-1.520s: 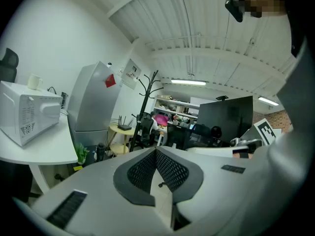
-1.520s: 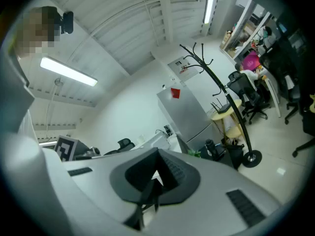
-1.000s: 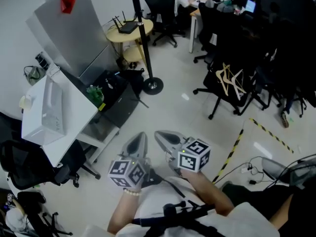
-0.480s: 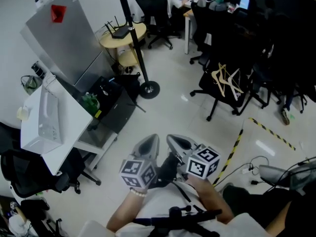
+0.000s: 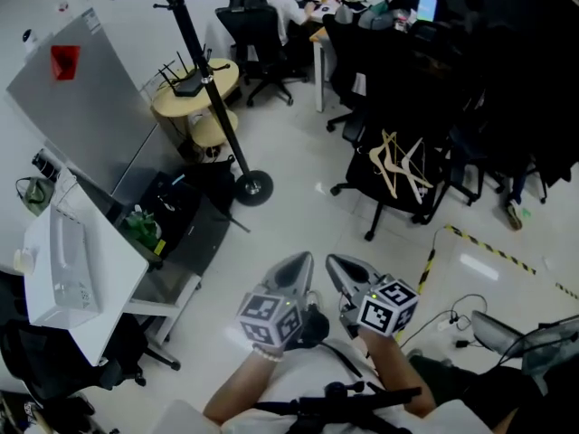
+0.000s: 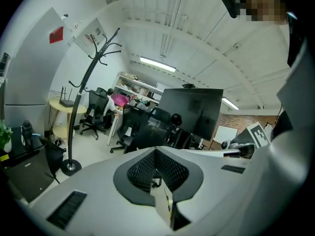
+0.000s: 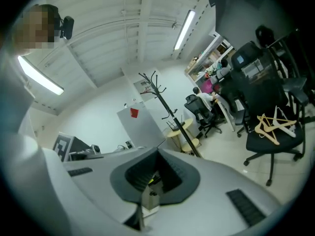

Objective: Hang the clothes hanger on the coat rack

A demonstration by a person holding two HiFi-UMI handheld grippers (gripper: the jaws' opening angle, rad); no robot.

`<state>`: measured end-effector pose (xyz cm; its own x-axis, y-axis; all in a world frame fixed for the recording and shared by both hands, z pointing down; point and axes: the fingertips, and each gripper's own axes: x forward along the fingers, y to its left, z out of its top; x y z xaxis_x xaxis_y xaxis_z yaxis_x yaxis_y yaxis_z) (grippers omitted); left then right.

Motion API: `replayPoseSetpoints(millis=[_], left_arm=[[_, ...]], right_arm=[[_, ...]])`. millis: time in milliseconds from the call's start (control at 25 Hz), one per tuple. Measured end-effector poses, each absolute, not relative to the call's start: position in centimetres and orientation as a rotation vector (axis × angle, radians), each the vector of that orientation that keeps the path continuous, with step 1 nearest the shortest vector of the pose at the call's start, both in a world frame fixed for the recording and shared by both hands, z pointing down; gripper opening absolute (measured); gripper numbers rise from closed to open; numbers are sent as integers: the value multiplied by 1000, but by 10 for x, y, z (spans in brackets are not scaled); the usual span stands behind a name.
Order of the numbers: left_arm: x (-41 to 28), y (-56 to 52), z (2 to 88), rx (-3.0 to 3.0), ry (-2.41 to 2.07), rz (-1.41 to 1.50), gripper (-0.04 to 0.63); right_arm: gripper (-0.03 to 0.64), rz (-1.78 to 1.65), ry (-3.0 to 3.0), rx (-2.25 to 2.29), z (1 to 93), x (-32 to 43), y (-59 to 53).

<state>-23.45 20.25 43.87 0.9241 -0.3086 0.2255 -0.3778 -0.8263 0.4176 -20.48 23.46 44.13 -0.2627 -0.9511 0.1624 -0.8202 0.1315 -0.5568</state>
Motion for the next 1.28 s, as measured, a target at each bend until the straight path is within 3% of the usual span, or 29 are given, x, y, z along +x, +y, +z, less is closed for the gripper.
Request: replayPoseSetpoints(millis=[560,1280], left_arm=[[-134,90,458,2603,-392,338,-3],[79,100,492,2604,-209,426,-3]], right_arm=[[21,-790,2060,-1844,433,-98,128],[46,-833,1877,-2078,479,122,138]])
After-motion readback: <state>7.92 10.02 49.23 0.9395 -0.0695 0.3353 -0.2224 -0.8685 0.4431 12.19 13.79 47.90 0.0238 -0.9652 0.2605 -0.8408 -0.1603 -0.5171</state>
